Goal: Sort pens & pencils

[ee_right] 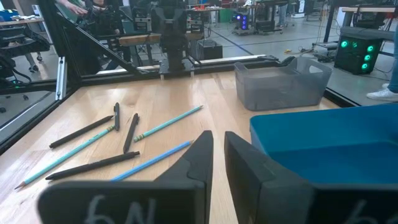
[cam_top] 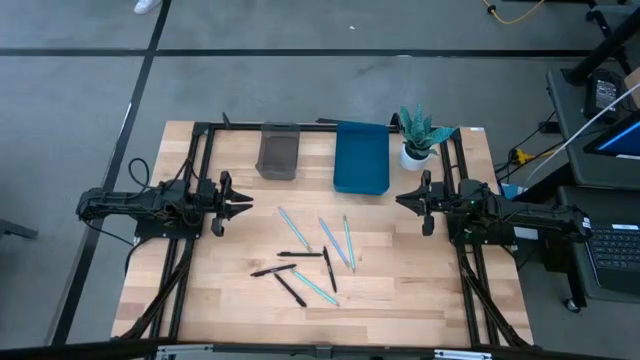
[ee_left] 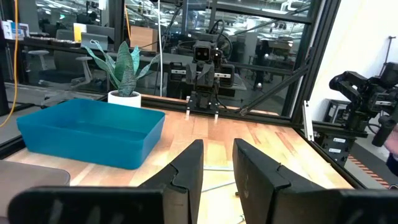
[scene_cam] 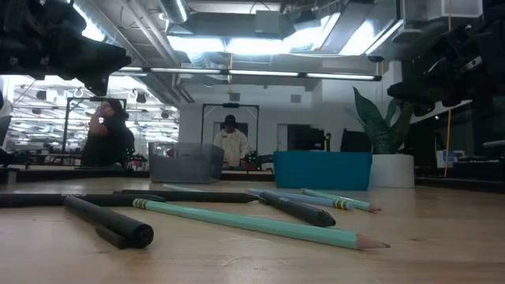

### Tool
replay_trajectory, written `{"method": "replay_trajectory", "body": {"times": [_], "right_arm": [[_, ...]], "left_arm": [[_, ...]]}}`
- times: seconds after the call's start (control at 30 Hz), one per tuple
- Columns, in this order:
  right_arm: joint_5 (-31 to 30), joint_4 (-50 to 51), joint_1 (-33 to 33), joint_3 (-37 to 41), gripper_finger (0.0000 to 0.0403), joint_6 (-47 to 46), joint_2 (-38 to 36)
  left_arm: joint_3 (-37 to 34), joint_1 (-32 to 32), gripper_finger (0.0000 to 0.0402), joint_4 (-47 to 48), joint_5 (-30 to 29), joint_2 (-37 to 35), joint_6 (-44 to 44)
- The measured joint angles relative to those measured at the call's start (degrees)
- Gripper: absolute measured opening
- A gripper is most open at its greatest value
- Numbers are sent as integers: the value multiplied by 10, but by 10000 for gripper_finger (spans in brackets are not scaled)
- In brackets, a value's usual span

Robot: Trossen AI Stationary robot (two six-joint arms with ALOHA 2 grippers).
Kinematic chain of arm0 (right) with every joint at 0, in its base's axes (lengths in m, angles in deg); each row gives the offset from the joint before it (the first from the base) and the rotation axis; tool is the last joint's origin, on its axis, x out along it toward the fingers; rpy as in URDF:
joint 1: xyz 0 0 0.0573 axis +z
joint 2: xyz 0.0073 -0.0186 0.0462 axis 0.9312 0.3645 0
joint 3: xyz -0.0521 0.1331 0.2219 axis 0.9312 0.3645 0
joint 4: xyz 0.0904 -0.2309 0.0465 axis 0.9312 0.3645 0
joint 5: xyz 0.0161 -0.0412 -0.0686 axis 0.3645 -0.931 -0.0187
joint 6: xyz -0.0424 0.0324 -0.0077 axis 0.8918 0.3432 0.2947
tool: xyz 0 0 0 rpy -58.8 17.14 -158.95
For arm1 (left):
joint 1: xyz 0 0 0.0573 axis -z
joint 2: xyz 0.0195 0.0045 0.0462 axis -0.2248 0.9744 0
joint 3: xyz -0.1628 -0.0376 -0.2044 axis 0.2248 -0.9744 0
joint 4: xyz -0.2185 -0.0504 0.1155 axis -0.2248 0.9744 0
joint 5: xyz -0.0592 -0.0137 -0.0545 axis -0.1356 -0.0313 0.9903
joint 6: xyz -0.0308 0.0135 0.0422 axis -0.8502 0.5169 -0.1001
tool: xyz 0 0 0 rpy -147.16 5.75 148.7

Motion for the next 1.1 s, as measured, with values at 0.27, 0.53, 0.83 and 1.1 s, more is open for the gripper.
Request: {"method": "replay_trajectory", "body": {"times": [0.27,0.53,0.83,1.1], "right_arm": [[0,0,0,0,44,-9,0],[0,0,0,0,44,-121,0],[0,-3,0,0,44,-123,0],[24,-2,0,0,44,-151,0]], "left_arm": [[0,0,82,0,0,0,0],[0,0,82,-1,0,0,0],[0,0,82,0,0,0,0],[0,0,82,-1,0,0,24]]}}
